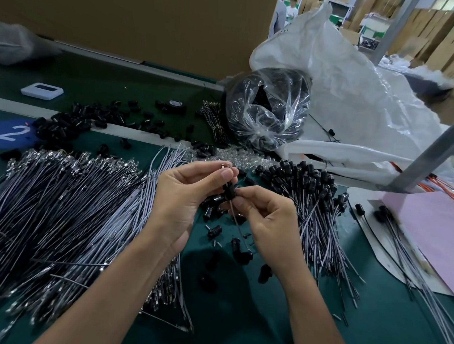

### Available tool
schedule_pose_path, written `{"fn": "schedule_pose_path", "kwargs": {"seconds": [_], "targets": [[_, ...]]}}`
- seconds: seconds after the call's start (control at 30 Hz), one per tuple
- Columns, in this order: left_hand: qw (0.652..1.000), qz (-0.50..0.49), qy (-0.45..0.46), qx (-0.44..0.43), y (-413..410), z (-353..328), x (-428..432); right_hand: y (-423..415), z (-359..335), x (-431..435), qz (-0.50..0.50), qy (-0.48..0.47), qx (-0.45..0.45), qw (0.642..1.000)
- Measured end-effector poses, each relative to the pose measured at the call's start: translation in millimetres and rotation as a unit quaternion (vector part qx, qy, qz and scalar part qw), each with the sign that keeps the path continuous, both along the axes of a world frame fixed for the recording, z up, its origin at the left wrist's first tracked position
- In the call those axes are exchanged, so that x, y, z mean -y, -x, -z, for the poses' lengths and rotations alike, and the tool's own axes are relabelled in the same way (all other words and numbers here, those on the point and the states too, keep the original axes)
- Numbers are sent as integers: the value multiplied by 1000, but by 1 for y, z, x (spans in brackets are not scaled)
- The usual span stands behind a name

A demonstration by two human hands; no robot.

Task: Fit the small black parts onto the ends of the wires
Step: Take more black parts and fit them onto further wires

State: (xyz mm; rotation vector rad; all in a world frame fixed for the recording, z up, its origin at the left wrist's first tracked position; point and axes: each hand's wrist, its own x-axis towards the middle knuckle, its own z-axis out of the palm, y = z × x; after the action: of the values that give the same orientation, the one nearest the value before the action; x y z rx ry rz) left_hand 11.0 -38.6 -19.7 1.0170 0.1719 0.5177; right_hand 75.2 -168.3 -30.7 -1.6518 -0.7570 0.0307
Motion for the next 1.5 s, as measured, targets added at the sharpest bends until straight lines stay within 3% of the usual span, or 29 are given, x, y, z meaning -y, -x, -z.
{"fn": "schedule_pose_path", "kwargs": {"seconds": [0.33,0.47,0.9,1.17,1.27,1.5], "targets": [[999,-2,-7,32,1,3,-2,7,-4,-1,-27,8,-31,999],[998,1,-35,46,2,3,2,8,-3,-5,-18,-37,-48,998],[995,0,-80,67,2,3,5,11,4,-6,16,-81,-13,996],[994,4,-62,87,1,5,4,12,0,-7,-60,-105,-93,988],[995,5,-50,81,0,8,3,10,3,-9,-61,-64,-85,992],[992,69,-103,20,-2,10,6,4,4,-4,-30,-75,-49,995]]}}
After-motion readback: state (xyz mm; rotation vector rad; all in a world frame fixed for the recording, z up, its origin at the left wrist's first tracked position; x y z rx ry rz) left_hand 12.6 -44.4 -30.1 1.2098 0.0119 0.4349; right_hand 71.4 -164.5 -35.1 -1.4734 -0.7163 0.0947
